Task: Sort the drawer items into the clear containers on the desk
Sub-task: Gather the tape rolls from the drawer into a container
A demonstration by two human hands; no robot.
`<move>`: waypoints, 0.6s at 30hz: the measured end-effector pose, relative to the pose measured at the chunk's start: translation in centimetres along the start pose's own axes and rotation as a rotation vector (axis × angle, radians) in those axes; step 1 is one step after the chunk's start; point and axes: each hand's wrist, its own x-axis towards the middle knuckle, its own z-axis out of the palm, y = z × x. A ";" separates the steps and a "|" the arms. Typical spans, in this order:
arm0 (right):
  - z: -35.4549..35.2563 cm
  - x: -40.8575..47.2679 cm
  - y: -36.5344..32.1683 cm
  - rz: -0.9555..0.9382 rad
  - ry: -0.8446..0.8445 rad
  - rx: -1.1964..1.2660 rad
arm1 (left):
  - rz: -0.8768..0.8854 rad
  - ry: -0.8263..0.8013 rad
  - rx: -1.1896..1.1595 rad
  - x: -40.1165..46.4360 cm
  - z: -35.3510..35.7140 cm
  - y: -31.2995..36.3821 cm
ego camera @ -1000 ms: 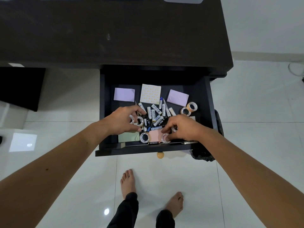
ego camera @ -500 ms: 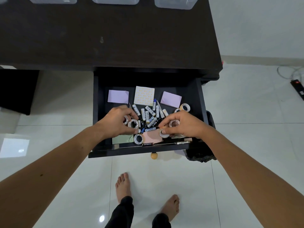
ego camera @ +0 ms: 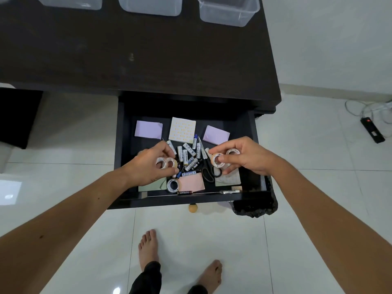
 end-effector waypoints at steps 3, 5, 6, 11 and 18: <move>-0.7 0.3 -0.4 -0.002 0.014 -0.007 | 0.022 -0.034 -0.072 0.2 0.0 -0.1; -1.0 0.6 -0.6 0.004 0.021 -0.006 | 0.039 -0.062 -0.112 0.3 0.0 0.0; -1.1 0.8 -0.7 0.010 0.017 -0.007 | 0.051 -0.076 -0.122 0.3 0.0 0.0; -2.1 2.0 -2.1 0.025 -0.018 -0.103 | 0.041 -0.072 -0.158 0.4 0.2 0.1; -4.5 4.3 -5.2 0.029 -0.113 -0.584 | -0.055 -0.108 -0.216 0.0 0.6 -0.2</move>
